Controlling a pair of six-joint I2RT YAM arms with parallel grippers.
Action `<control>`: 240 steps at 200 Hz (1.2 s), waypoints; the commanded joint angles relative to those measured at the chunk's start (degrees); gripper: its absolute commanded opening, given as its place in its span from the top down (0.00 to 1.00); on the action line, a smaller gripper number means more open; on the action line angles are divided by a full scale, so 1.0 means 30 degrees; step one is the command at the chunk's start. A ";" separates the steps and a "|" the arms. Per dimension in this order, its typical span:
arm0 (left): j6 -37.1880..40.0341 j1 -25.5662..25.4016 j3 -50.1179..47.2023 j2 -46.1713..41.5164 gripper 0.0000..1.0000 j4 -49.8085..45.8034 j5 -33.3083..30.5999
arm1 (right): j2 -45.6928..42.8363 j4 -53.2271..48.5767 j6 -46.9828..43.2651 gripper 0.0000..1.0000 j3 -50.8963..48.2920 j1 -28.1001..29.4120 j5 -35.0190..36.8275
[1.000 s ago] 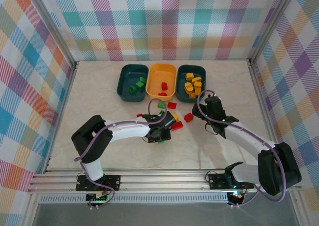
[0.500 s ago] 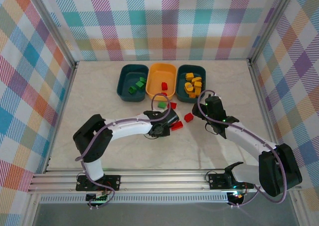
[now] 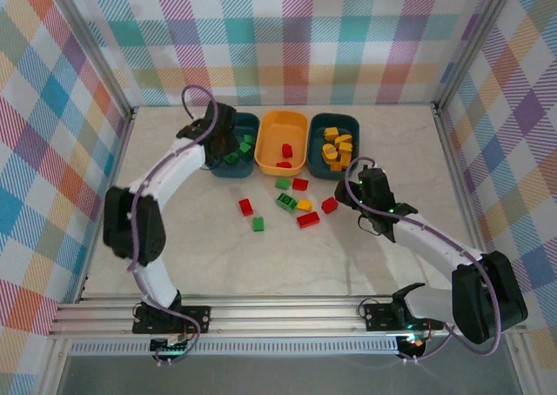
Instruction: Sort the legos into containers by color
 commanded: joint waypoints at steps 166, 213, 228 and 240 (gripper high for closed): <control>-0.0276 -0.2502 -0.1799 -0.2058 0.22 0.1272 0.3594 | -0.0085 0.0406 -0.0232 0.30 0.0056 0.0096 -0.0850; -0.3063 -0.2878 -1.3589 -0.8320 0.22 0.5343 0.4221 | 0.2017 0.1581 -0.4900 0.25 0.1514 0.4092 -0.0704; -0.3092 -0.2878 -1.5688 -0.9944 0.22 0.4799 0.3863 | 0.3361 0.1129 -0.6644 0.24 0.2657 0.5681 -0.0632; -0.3164 -0.2878 -1.7255 -1.1096 0.21 0.4482 0.3424 | 0.4398 0.1116 -0.7915 0.22 0.3349 0.6640 -0.0889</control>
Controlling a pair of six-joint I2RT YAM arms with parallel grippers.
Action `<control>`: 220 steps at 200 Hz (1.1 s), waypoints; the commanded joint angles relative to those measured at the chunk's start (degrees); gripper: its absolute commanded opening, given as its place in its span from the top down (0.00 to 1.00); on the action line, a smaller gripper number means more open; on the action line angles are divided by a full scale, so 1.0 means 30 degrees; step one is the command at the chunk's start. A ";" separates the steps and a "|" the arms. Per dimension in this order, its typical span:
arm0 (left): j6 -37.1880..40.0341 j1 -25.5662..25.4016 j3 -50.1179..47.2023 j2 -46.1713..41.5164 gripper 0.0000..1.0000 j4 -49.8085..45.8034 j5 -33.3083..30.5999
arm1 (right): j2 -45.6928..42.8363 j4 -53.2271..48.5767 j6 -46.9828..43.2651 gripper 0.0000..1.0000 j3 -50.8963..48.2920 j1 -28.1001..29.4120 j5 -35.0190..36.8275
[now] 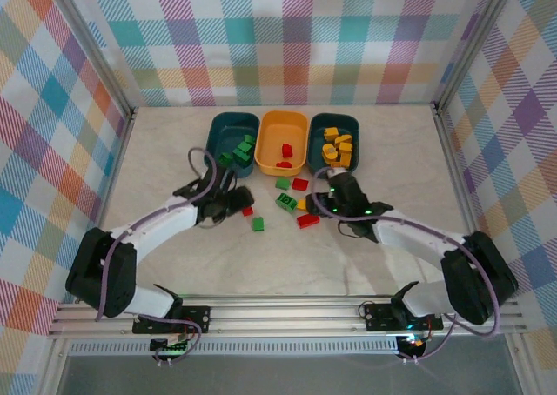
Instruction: Sort the legos into containers by color
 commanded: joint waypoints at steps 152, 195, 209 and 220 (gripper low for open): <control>-0.0486 0.0458 -0.4926 -0.9132 0.14 -0.2853 -0.1428 | 1.0411 -0.4225 -0.6975 0.59 0.9522 0.2845 0.1583; -0.0660 0.0801 -0.4758 -0.9317 0.14 -0.3342 -0.2346 | 0.7967 -0.3884 -0.6701 0.71 0.9344 0.3966 0.1783; -0.1423 0.0910 -0.5437 -0.9871 0.14 -0.3244 -0.3637 | 0.7419 -0.3437 -0.6301 0.72 0.9784 0.4031 0.1181; -0.2375 0.1226 -0.6436 -1.0337 0.10 -0.2667 -0.3930 | 0.7628 -0.2993 -0.6005 0.72 1.0644 0.4020 0.0953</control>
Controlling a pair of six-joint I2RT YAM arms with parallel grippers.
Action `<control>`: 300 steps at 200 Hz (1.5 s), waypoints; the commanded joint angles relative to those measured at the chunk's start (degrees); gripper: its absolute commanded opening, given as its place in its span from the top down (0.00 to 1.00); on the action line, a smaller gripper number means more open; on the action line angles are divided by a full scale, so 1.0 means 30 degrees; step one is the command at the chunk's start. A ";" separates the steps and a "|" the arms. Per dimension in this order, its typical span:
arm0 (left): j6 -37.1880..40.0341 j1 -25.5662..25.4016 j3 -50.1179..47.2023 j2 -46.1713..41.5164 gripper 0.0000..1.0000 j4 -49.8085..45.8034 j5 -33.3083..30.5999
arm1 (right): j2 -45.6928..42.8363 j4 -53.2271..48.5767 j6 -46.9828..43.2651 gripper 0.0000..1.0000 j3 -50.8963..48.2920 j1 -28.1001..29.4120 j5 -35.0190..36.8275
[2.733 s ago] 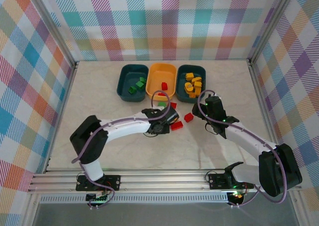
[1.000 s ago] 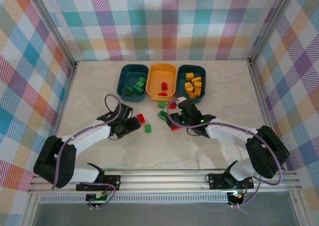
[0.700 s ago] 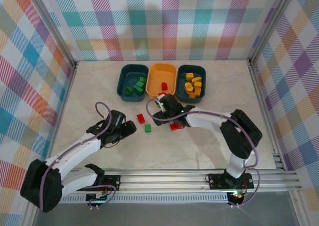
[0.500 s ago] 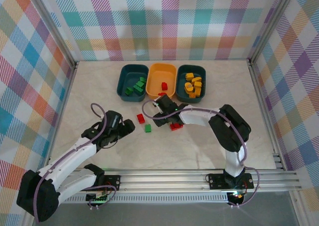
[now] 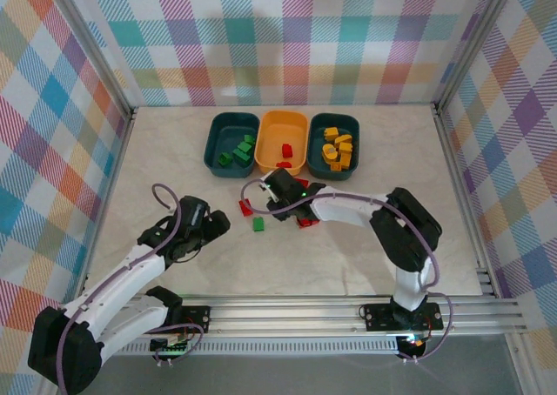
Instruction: Sort the legos into containers by color
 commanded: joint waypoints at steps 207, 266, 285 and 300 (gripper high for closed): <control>0.0340 -0.0588 -0.0603 0.1546 0.07 0.1400 0.3169 | 0.5203 -0.0776 0.1551 0.29 1.3432 -0.1138 0.0956; 0.2093 -0.4769 0.4106 0.7429 0.13 0.0455 0.0199 | -0.4266 0.2722 0.5048 0.26 -0.1691 -0.3091 0.1789; 0.2372 -0.5313 0.5549 0.9523 0.15 -0.0141 -0.0419 | -0.5856 0.3263 0.5759 0.26 -0.4824 -0.3745 0.2448; 0.2520 -0.5577 0.6490 1.1042 0.20 -0.0462 -0.0581 | -0.6609 0.3956 0.6194 0.27 -0.6680 -0.4072 0.2877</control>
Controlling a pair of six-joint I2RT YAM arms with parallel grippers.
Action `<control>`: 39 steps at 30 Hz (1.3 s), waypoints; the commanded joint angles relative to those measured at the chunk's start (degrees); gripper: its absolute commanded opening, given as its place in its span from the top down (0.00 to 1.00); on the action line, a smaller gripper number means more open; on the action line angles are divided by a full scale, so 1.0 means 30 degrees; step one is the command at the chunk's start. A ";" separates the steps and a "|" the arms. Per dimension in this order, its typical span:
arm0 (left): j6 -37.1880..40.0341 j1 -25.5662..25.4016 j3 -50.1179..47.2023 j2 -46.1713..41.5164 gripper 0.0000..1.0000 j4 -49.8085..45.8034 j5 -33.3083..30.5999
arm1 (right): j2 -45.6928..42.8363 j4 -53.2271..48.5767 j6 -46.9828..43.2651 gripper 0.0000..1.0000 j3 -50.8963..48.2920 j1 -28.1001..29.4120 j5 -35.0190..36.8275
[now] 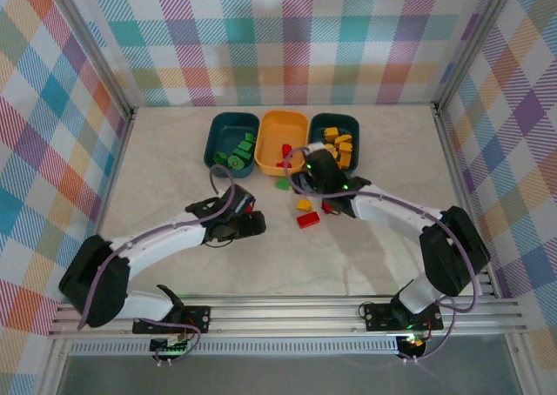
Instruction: Sort the legos into containers by color
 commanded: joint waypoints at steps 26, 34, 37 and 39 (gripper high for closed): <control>0.2466 -0.1328 0.6094 0.8558 0.65 -0.2539 -0.2658 | -0.2976 0.2970 0.2952 0.28 -0.4763 -0.1378 0.2075; 0.3465 -0.1150 0.7402 0.5991 0.71 -0.3159 -0.3115 | -0.3104 0.3332 0.2981 0.28 -0.5018 -0.1390 0.2134; 0.4291 0.0222 0.8689 0.4974 0.71 -0.3583 -0.3031 | -0.2991 0.3408 0.3069 0.28 -0.5047 -0.1392 0.2133; 0.4489 0.1783 0.9432 0.4697 0.71 -0.3431 -0.2215 | -0.2954 0.3479 0.3095 0.28 -0.5062 -0.1379 0.2136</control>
